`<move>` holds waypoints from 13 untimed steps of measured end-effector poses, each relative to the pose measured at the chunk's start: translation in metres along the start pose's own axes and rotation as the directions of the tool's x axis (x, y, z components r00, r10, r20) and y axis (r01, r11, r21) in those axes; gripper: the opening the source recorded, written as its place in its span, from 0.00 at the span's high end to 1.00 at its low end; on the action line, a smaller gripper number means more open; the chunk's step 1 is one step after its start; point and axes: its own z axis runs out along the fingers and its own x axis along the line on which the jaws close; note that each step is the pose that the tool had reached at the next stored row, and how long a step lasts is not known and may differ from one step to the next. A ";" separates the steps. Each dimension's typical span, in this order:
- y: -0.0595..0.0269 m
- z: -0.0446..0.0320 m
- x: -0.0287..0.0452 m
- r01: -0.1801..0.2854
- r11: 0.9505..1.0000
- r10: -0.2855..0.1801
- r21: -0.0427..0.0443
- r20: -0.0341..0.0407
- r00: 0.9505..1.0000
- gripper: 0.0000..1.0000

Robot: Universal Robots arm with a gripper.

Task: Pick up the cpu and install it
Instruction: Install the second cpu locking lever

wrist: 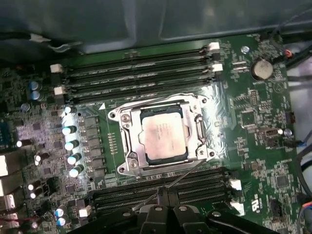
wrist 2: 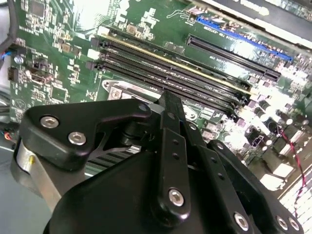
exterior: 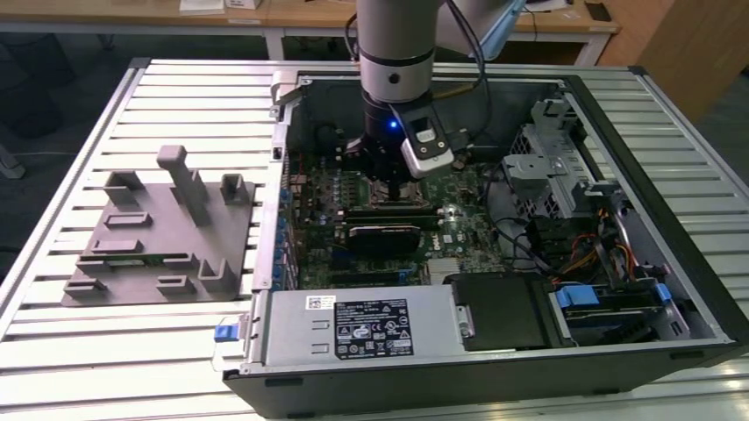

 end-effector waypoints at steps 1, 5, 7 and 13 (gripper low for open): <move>-0.0001 0.0004 0.0003 0.011 1.000 -0.011 -0.001 0.000 1.000 0.89; -0.0009 0.0032 0.0022 0.052 0.999 -0.052 -0.004 0.001 0.999 0.89; -0.0018 0.0050 0.0048 0.062 0.998 -0.062 -0.006 0.001 0.998 0.89; -0.0074 0.0066 0.0113 0.065 0.998 -0.065 -0.022 0.000 0.998 0.89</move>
